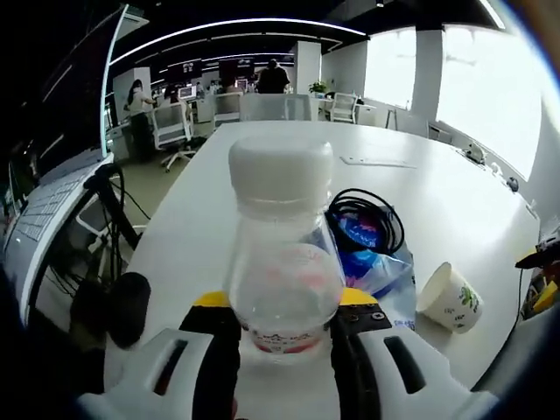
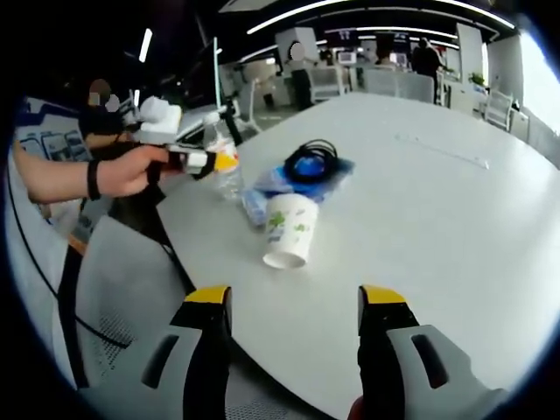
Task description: Arrange the tabletop items into an orderly group along one side of the table until the central work area is clear of visible clutter.
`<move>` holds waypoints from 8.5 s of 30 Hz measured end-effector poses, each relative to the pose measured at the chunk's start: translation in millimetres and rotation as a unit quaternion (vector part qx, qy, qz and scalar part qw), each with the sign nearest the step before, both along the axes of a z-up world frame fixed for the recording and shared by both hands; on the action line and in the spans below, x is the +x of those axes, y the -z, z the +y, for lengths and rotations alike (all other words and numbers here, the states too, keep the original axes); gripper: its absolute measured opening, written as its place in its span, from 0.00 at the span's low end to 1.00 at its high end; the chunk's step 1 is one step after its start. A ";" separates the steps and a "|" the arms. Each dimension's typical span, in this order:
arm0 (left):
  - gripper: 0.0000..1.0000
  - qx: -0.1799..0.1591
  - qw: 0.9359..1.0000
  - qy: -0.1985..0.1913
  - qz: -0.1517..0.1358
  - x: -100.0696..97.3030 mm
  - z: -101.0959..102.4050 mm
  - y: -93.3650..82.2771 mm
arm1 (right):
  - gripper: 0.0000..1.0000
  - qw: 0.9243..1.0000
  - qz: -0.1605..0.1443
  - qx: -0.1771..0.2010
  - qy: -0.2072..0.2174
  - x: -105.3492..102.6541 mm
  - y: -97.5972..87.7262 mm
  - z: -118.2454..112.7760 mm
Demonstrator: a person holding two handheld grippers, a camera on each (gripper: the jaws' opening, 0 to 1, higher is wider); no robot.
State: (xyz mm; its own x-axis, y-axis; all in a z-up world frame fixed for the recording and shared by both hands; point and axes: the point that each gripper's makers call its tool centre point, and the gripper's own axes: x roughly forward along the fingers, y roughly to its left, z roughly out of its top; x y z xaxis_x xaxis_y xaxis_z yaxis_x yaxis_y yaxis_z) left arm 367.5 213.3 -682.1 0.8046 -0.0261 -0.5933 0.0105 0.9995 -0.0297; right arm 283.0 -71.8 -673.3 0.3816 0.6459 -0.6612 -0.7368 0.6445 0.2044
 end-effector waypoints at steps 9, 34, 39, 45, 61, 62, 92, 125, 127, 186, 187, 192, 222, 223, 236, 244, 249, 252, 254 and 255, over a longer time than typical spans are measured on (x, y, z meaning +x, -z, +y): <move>0.39 0.003 1.000 -0.007 -0.011 28.3 7.9 -7.9 | 0.57 1.000 0.006 -0.002 0.004 0.3 1.6 -1.9; 0.39 0.007 0.999 -0.010 -0.036 120.7 11.5 -14.3 | 0.57 0.999 0.025 -0.013 0.020 14.0 9.9 -19.7; 0.39 0.002 0.999 -0.017 -0.041 133.5 14.8 -11.3 | 0.57 0.999 0.028 -0.015 0.021 18.8 12.7 -22.0; 0.39 0.003 0.999 -0.018 -0.045 144.0 13.8 -5.9 | 0.56 0.999 0.030 -0.016 0.021 21.7 15.0 -23.2; 0.39 0.023 0.997 -0.024 -0.065 143.1 12.2 5.6 | 0.56 0.999 0.038 -0.019 0.020 18.5 22.7 -26.8; 0.39 0.023 0.997 -0.025 -0.065 143.2 12.0 5.3 | 0.56 0.999 0.038 -0.018 0.021 18.9 22.5 -26.8; 0.54 -0.003 0.997 -0.048 -0.064 141.6 1.3 -4.8 | 0.57 0.999 0.028 -0.009 0.027 19.3 17.1 -28.7; 0.50 0.010 0.998 -0.021 -0.058 84.8 19.2 -33.6 | 0.56 0.999 0.011 0.013 0.029 20.6 11.9 -18.0; 0.51 0.010 0.998 -0.021 -0.057 77.3 18.5 -34.2 | 0.56 0.999 0.009 0.016 0.029 20.6 10.9 -16.0; 0.51 -0.018 0.999 0.030 -0.030 -43.3 -43.7 -19.3 | 0.52 0.998 0.013 0.050 0.023 21.4 8.9 3.5; 0.51 -0.018 0.999 0.030 -0.030 -43.4 -43.3 -19.4 | 0.52 0.998 0.013 0.050 0.022 22.3 8.6 4.5; 0.52 -0.020 0.999 0.030 -0.032 -43.0 -41.0 -20.4 | 0.52 0.999 0.011 0.049 0.017 28.4 8.1 11.6; 0.54 -0.029 0.997 0.068 -0.024 -60.0 -43.5 -21.8 | 0.49 0.997 0.018 0.072 0.003 129.8 8.7 76.2; 0.53 -0.026 0.997 0.070 -0.024 -61.2 -44.5 -22.3 | 0.49 0.997 0.020 0.074 0.003 132.0 9.3 79.8; 0.53 -0.028 0.997 0.070 -0.028 -61.7 -46.2 -28.3 | 0.46 0.995 0.048 0.092 0.018 159.8 22.9 116.3; 0.54 -0.031 0.997 0.066 -0.024 -65.8 -47.0 -29.0 | 0.44 0.992 0.069 0.099 0.044 171.3 35.9 129.3; 0.53 -0.032 0.997 0.062 -0.022 -67.1 -45.3 -30.3 | 0.42 0.990 0.077 0.103 0.054 181.1 41.9 135.0; 0.53 -0.031 0.997 0.060 -0.023 -66.4 -43.4 -32.1 | 0.41 0.990 0.082 0.103 0.057 190.9 48.4 142.1; 0.53 -0.031 0.998 0.058 -0.023 -65.5 -42.5 -32.7 | 0.40 0.990 0.086 0.101 0.056 194.3 52.6 146.4; 0.53 -0.031 0.998 0.058 -0.023 -65.0 -43.1 -33.1 | 0.40 0.989 0.089 0.100 0.058 196.1 54.3 148.0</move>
State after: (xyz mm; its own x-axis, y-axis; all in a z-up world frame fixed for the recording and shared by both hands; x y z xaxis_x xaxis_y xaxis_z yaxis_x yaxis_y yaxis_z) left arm 302.4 170.2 -649.0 0.8199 -0.1570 -0.5506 0.1296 0.9876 -0.0886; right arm 479.1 76.3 -727.6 0.3491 0.7301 -0.5875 -0.6011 0.6554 0.4572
